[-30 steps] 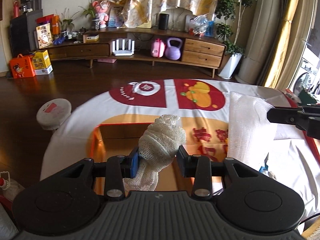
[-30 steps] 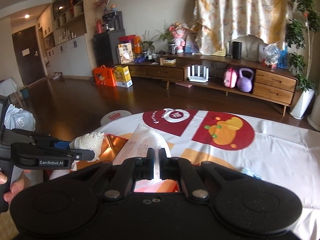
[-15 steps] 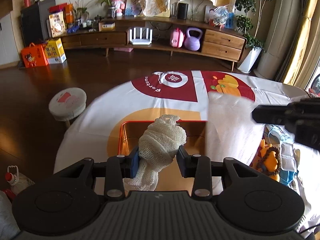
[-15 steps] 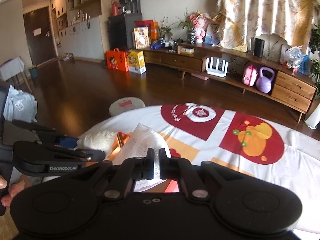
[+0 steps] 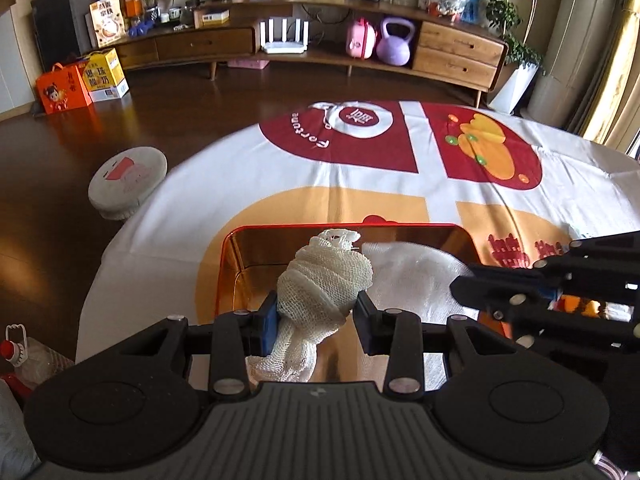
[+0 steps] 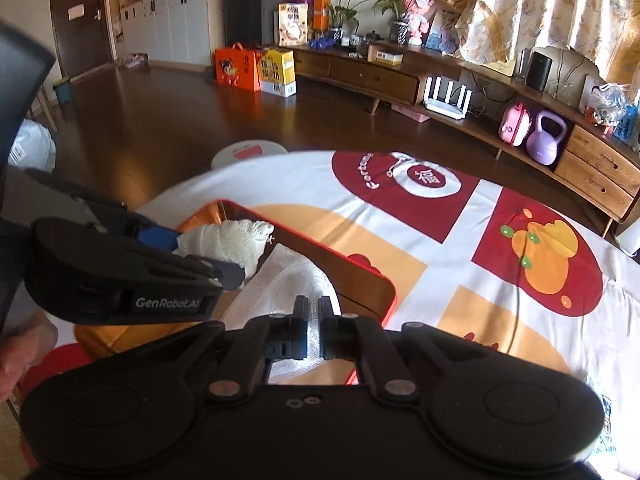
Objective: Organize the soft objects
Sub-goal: 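Carry the mesh bundle and tissue in both grippers over the red tin, then open the left gripper to drop the bundle while the right gripper releases the tissue into the tin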
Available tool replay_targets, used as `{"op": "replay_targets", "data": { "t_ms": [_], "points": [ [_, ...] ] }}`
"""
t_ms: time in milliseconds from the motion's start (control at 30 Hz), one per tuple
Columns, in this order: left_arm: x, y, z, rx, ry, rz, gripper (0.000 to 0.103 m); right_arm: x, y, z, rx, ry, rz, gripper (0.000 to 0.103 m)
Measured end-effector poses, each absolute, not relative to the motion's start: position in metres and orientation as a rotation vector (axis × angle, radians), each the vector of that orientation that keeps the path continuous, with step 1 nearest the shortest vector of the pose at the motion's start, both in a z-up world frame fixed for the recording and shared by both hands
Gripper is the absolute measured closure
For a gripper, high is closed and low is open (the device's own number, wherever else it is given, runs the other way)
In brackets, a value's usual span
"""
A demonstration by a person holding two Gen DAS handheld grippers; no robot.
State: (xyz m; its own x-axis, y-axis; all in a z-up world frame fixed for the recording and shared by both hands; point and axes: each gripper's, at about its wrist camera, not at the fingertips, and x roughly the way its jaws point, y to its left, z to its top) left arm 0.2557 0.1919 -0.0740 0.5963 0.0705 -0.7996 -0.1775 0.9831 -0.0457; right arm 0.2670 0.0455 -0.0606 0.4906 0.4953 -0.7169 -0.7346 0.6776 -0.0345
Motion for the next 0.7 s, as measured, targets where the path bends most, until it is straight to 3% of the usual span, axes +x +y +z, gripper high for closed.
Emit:
{"op": "replay_targets", "data": {
  "t_ms": [333,700],
  "points": [
    [0.272,0.194,-0.094,-0.109,0.967,0.16,0.065,0.273,0.059,-0.084,-0.414,0.768,0.779,0.099],
    [0.279,0.196,-0.102,-0.123,0.992,0.167,0.064,0.274,0.06,-0.09,-0.423,0.789,0.782,0.084]
  ]
}}
